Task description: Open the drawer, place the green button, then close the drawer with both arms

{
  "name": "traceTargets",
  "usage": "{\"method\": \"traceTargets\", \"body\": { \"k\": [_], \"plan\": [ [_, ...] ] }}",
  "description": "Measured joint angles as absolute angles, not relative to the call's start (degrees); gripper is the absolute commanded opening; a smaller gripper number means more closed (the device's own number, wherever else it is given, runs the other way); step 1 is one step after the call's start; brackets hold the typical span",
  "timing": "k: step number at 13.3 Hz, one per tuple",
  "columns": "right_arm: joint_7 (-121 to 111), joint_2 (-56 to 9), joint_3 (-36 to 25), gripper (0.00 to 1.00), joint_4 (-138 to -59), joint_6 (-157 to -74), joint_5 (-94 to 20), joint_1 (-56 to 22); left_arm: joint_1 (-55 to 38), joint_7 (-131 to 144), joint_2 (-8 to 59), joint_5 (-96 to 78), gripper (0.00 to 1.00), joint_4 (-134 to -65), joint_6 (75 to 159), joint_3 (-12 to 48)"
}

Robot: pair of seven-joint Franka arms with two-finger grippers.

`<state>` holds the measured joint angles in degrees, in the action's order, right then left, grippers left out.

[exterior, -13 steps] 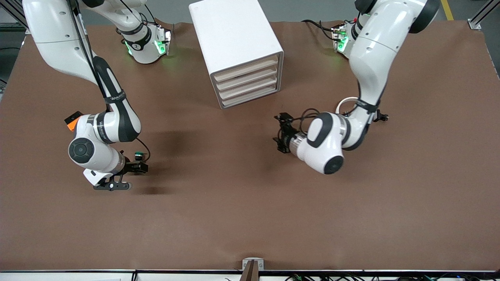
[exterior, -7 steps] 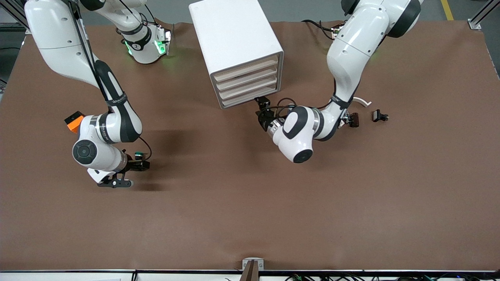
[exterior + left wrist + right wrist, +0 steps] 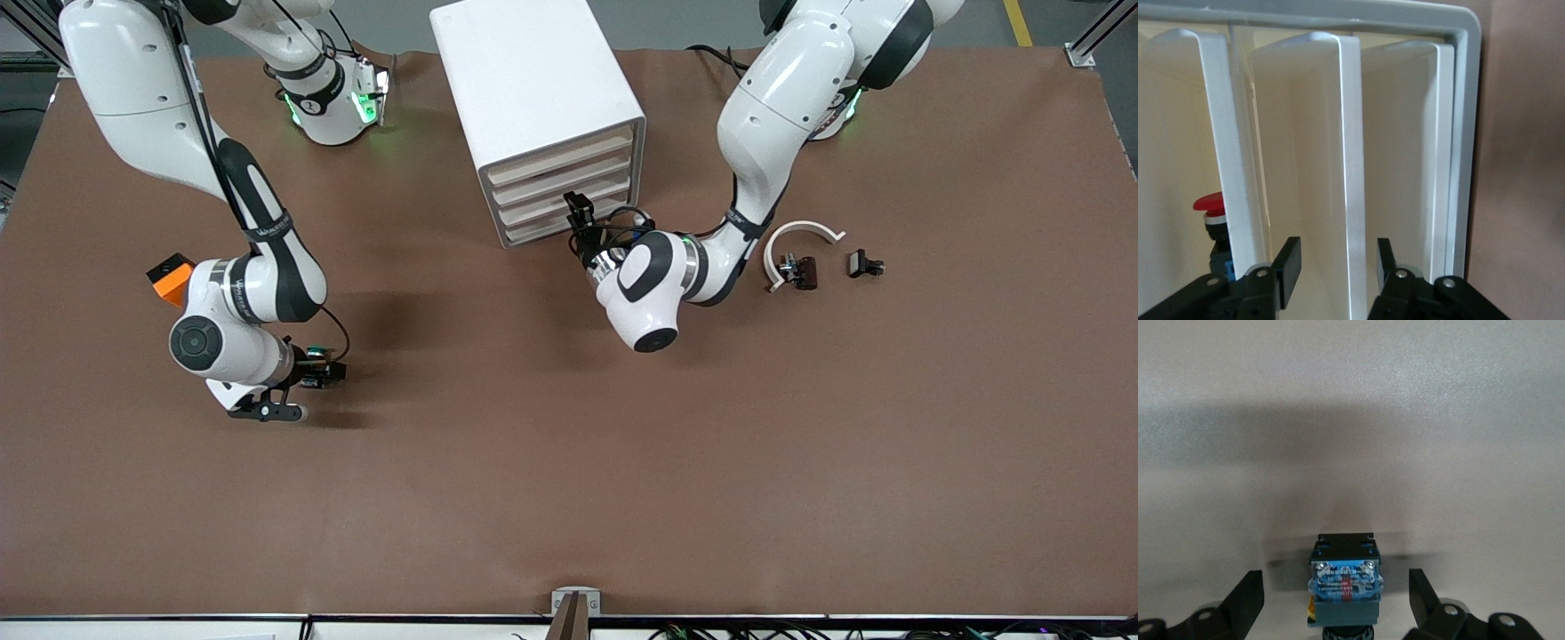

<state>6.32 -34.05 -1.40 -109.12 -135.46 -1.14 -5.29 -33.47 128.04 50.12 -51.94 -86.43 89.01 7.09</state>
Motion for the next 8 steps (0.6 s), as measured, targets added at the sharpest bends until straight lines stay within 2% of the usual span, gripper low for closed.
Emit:
{"method": "traceTargets", "body": {
  "k": [1,2,3,4,5,8],
  "plan": [
    [6.3,-34.0,-1.4,0.34,-109.1,-135.5,-1.1,-5.3,-33.7,128.1,50.4,-51.9,0.37,-86.5,89.0,7.1],
    [6.3,-34.0,-1.4,0.20,-109.1,-135.5,-1.1,-5.3,-33.9,128.1,50.8,-52.0,0.33,-86.5,89.0,7.1],
    [6.3,-34.0,-1.4,0.10,-109.1,-135.7,-1.2,-5.3,-34.1,128.1,51.3,-52.2,0.24,-86.5,89.0,7.1],
    [6.3,-34.0,-1.4,0.04,-109.1,-135.9,-1.2,-5.3,-34.4,128.1,51.6,-52.5,0.05,-86.5,89.0,7.1],
    [6.4,-34.0,-1.4,0.01,-109.0,-136.0,-1.2,-5.3,-34.6,128.1,51.8,-52.7,0.00,-86.5,89.0,7.1],
    [6.4,-33.9,-1.4,0.01,-108.7,-136.1,-1.2,-5.3,-34.7,128.1,51.9,-52.7,0.00,-86.5,89.1,6.8]
  ]
}}
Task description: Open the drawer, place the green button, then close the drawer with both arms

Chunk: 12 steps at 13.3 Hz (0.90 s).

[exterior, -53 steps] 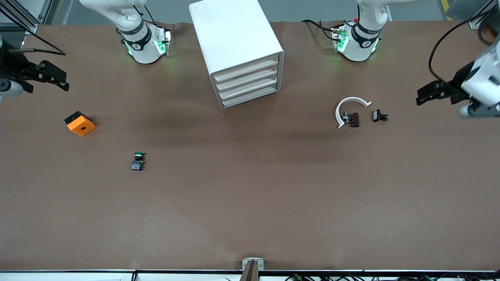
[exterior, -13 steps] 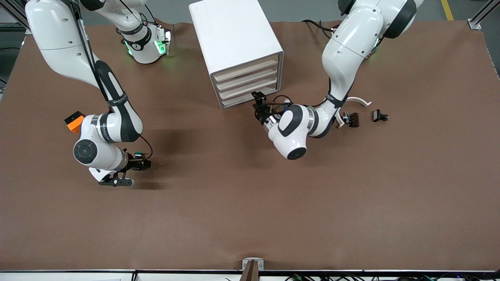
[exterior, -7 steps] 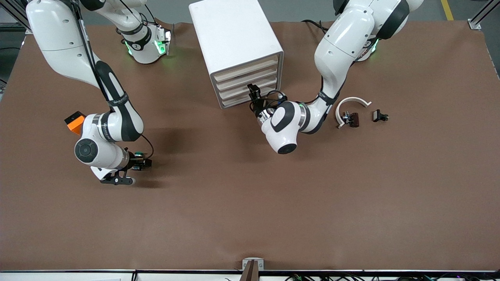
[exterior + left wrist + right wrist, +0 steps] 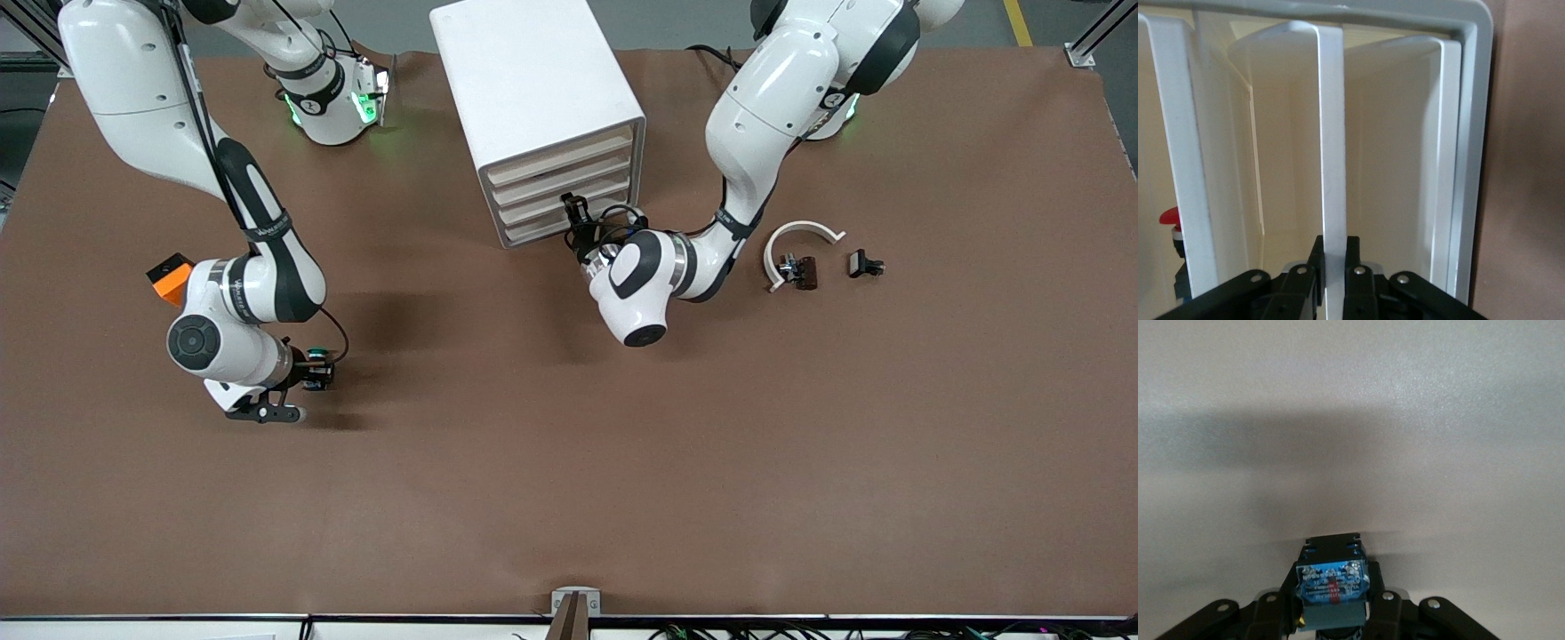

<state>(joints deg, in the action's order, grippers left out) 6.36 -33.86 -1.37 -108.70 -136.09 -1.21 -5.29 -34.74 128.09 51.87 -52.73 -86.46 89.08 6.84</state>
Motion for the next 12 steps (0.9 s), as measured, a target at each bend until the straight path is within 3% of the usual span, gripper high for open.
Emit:
{"method": "traceTargets", "body": {
  "k": [5,9,10,11,12],
  "plan": [
    [10.0,-30.2,-1.2,0.02,-107.6,-130.8,-1.2,-6.3,-34.3,127.9,51.9,-53.0,0.00,-85.2,89.0,3.7],
    [22.2,-23.2,-0.8,0.02,-106.4,-119.3,-1.3,-11.2,-33.2,126.0,51.9,-53.0,0.00,-82.6,89.5,0.3],
    [27.2,-21.6,-0.7,0.02,-105.5,-115.8,-1.3,-13.5,-32.9,125.6,51.9,-53.0,0.05,-82.3,89.8,0.0],
    [32.1,-20.3,-0.5,0.02,-104.3,-112.3,-1.3,-15.9,-32.6,125.3,51.9,-53.0,0.33,-82.0,90.1,-0.2],
    [36.8,-19.4,-0.5,0.02,-102.9,-109.2,-1.3,-18.3,-32.3,124.9,51.9,-53.0,0.53,-81.6,90.2,-0.4]
  ]
}}
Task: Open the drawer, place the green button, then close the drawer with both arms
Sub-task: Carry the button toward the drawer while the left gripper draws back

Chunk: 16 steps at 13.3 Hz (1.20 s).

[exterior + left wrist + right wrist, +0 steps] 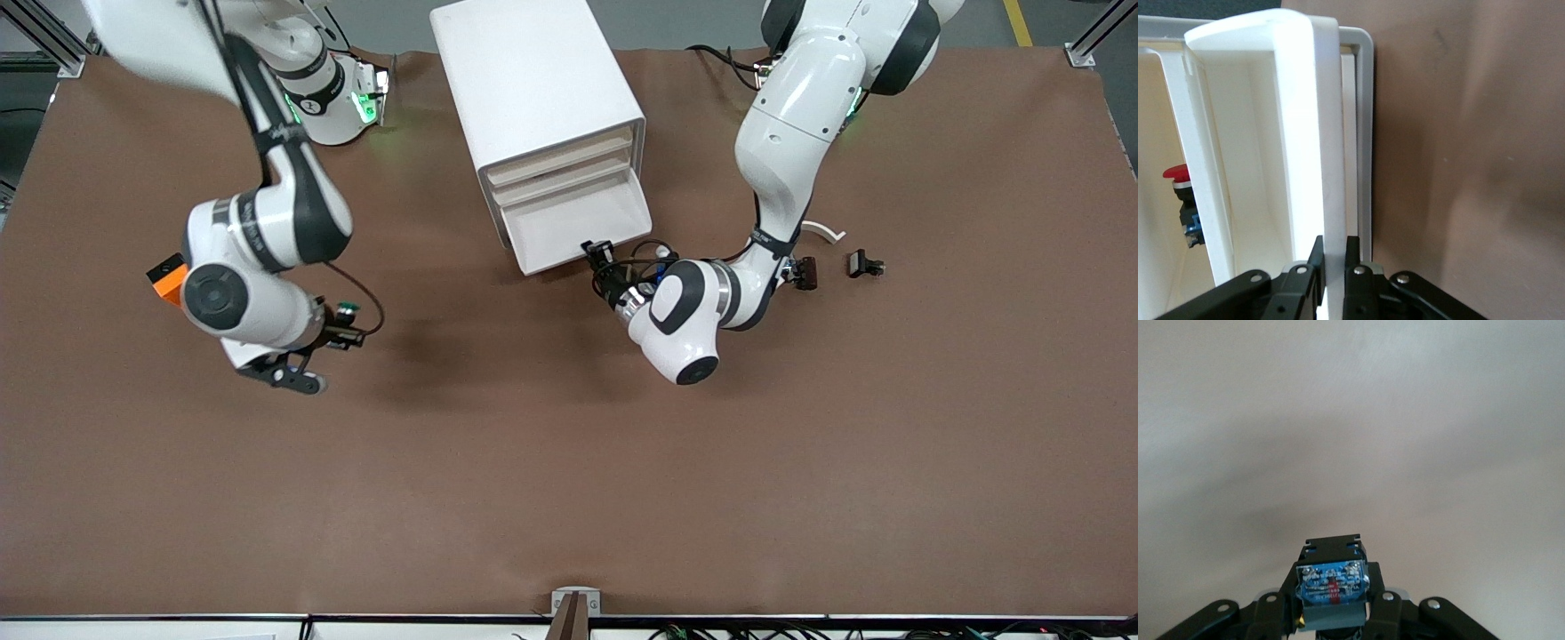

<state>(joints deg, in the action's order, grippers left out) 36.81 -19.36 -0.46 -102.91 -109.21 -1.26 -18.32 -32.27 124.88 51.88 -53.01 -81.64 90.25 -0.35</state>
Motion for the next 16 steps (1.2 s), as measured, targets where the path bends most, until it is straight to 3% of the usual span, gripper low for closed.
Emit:
{"method": "traceTargets", "body": {
  "k": [1,2,3,10,16],
  "plan": [
    [41.6,-18.9,-0.4,0.02,-101.2,-106.6,-1.3,-20.6,-32.0,124.2,51.9,-53.0,0.81,-81.4,91.0,-0.4],
    [46.4,-18.7,-0.4,0.01,-99.5,-104.7,-1.3,-22.7,-31.9,123.4,51.9,-53.0,0.84,-81.2,92.1,-0.5],
    [51.1,-18.7,-0.3,0.01,-98.0,-103.5,-1.3,-25.0,-31.9,123.0,52.0,-53.0,0.98,-81.0,92.8,-0.9],
    [73.7,-19.8,-0.3,0.01,-95.3,-103.8,-2.8,-36.5,-27.5,122.6,51.9,-53.0,1.00,-73.7,93.5,-4.6],
    [88.9,-23.4,-0.3,0.00,-95.0,-110.6,-7.8,-43.4,-25.5,116.8,48.4,-53.0,1.00,-70.5,92.6,-14.7]
  ]
}}
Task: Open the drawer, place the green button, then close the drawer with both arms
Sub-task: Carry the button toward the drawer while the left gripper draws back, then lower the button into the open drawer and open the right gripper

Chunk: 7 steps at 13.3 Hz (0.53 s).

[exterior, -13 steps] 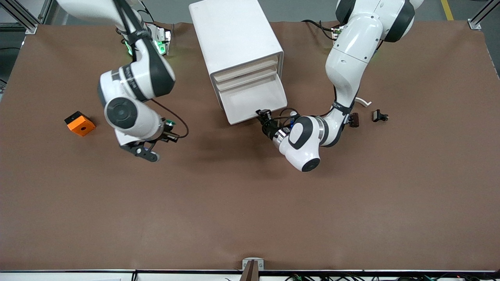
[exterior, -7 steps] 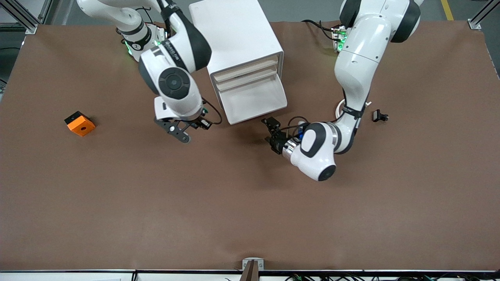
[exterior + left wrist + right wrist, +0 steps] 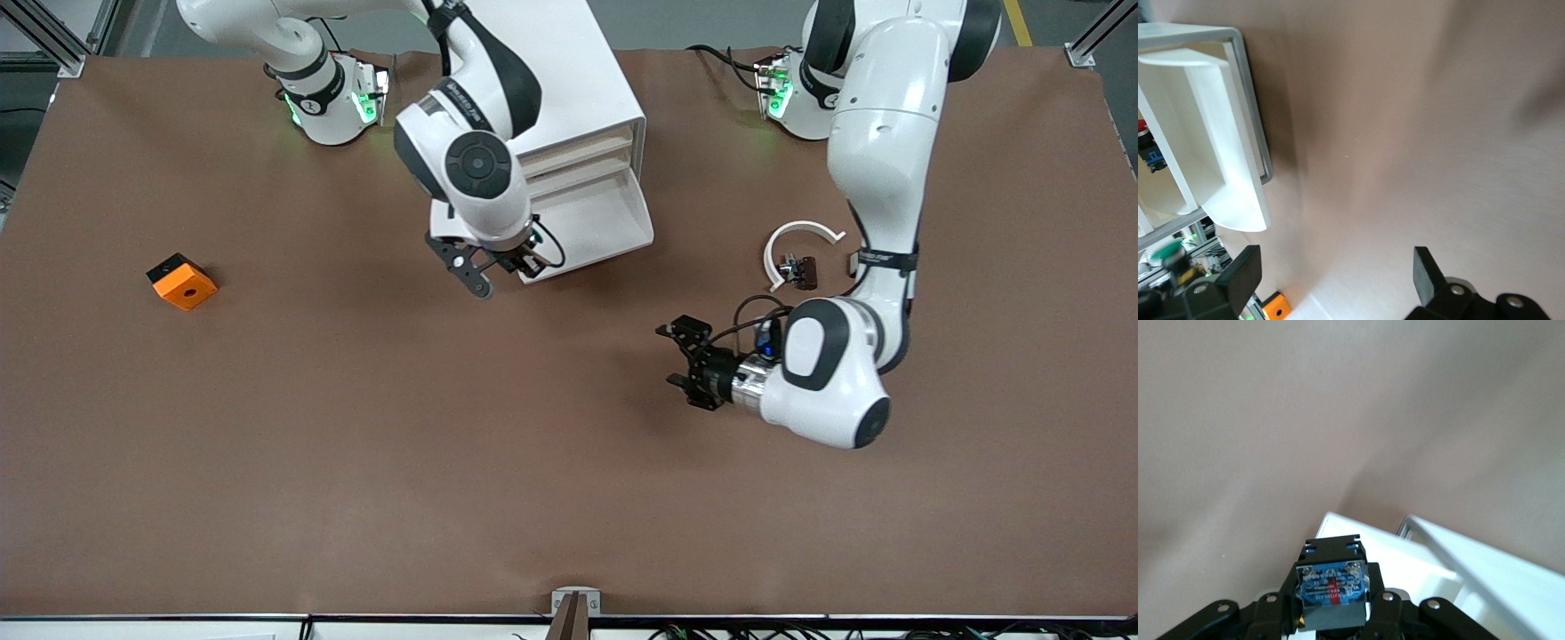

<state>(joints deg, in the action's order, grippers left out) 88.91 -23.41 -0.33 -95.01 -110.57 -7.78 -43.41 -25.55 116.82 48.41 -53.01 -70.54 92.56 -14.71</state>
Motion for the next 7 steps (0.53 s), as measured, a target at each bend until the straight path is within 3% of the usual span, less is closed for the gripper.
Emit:
{"method": "traceTargets", "body": {
  "k": [3,7],
  "plan": [
    [95.1,-26.0,-0.3,0.00,-95.0,-113.5,-10.2,-46.7,-25.8,111.0,45.1,-48.6,1.00,-70.4,92.2,-19.1],
    [98.9,-27.5,-0.3,0.00,-94.9,-113.7,-13.1,-48.0,-25.9,104.7,38.8,-38.8,1.00,-70.2,92.1,-19.7]
  ]
}}
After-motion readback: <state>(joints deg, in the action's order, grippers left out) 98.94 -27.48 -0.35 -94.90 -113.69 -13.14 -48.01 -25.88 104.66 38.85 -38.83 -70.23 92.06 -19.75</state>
